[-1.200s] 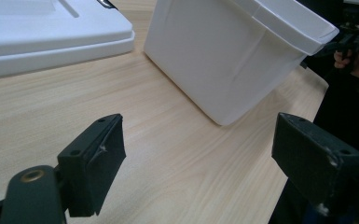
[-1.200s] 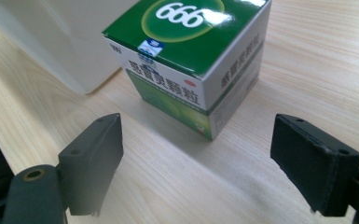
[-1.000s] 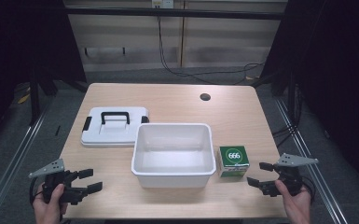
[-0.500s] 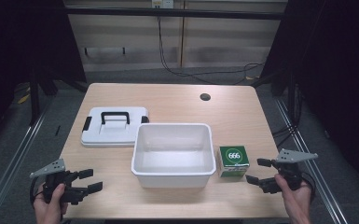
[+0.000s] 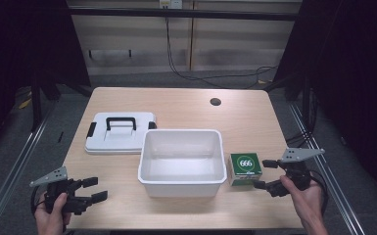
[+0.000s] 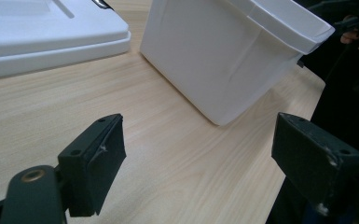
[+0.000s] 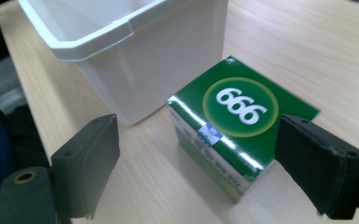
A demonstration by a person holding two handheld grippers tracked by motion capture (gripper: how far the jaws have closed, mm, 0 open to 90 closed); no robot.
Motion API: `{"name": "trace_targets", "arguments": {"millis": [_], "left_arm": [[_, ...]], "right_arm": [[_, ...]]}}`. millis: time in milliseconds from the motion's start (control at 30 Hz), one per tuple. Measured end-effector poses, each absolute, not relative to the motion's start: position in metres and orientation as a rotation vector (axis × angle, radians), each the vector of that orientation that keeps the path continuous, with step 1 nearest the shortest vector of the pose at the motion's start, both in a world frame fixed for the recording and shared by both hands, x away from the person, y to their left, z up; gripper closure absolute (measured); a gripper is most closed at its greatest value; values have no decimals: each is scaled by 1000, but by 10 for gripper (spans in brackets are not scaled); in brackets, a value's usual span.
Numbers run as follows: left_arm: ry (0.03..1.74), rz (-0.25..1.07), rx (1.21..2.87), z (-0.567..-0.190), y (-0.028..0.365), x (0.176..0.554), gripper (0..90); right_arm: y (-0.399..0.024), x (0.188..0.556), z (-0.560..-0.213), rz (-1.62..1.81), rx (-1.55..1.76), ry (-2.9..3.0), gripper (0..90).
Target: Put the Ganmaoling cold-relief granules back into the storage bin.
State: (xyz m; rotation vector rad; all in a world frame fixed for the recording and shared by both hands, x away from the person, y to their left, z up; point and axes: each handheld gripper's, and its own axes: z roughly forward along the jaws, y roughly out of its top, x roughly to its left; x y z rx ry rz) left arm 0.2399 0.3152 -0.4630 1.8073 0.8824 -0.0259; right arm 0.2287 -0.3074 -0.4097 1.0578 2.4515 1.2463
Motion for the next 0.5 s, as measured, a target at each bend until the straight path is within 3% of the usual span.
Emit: {"name": "trace_targets", "arguments": {"millis": [500], "left_arm": [[879,-35,1805,-463,314,243,173]], "right_arm": [[-290,249,-395,1061,862,2604,114]]}}
